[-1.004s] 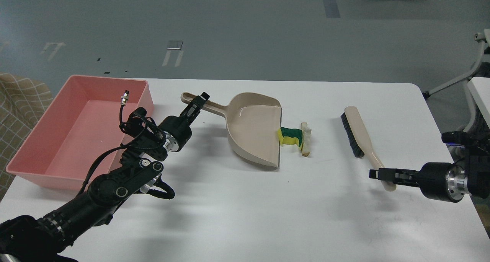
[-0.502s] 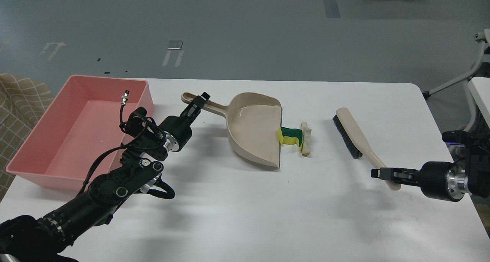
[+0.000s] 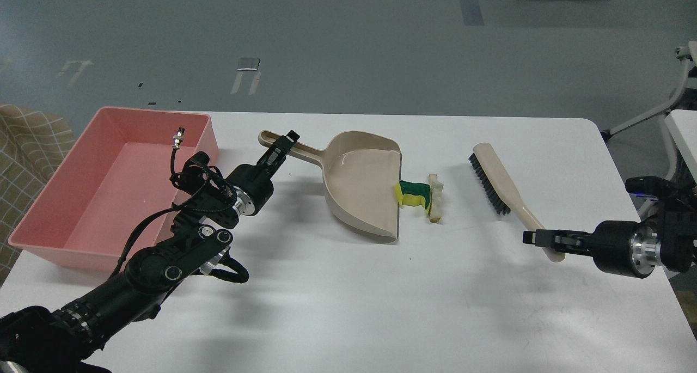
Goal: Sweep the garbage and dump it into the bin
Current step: 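Sweep the sponge and white piece into the dustpan with the brush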
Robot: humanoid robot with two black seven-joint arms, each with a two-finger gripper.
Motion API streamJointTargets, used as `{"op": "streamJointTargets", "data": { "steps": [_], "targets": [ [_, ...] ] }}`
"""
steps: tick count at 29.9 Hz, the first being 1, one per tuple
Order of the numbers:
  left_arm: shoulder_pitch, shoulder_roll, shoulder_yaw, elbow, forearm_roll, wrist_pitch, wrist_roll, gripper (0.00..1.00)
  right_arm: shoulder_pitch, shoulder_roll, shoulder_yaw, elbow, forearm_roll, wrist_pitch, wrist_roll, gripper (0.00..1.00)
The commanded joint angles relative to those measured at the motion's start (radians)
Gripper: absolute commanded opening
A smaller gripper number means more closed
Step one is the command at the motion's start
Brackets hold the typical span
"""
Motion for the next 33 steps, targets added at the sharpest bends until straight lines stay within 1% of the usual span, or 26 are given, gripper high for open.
{"op": "streamJointTargets", "data": {
  "steps": [1, 9, 13, 18, 25, 31, 33],
  "targets": [
    [0.002, 0.0, 0.001, 0.0, 0.0, 0.001, 0.001, 0.0, -0.002, 0.06, -0.001, -0.004, 0.001, 0.0, 0.0, 0.0],
    [0.014, 0.0, -0.001, 0.0, 0.002, 0.007, -0.006, 0.0, 0.001, 0.191, 0.009, -0.03, 0.002, -0.001, 0.0, 0.0],
    [0.025, -0.001, -0.001, 0.0, 0.003, 0.01, -0.01, 0.0, 0.001, 0.284, 0.043, -0.059, 0.007, -0.023, 0.0, 0.0],
    [0.032, -0.001, -0.002, -0.001, 0.002, 0.01, -0.012, 0.0, 0.001, 0.318, 0.084, -0.052, 0.01, -0.032, 0.0, 0.0],
    [0.038, -0.011, -0.012, -0.001, -0.017, 0.012, -0.013, 0.0, 0.008, 0.3, 0.146, -0.044, 0.012, -0.029, -0.001, 0.0],
    [0.048, -0.032, -0.01, -0.001, -0.221, 0.035, -0.021, 0.0, 0.001, 0.197, 0.218, -0.053, 0.015, -0.014, 0.002, 0.0],
    [0.057, -0.035, -0.019, -0.001, -0.273, 0.038, -0.041, 0.0, 0.001, 0.144, 0.229, -0.062, 0.019, -0.017, 0.003, 0.0]
  ]
}}
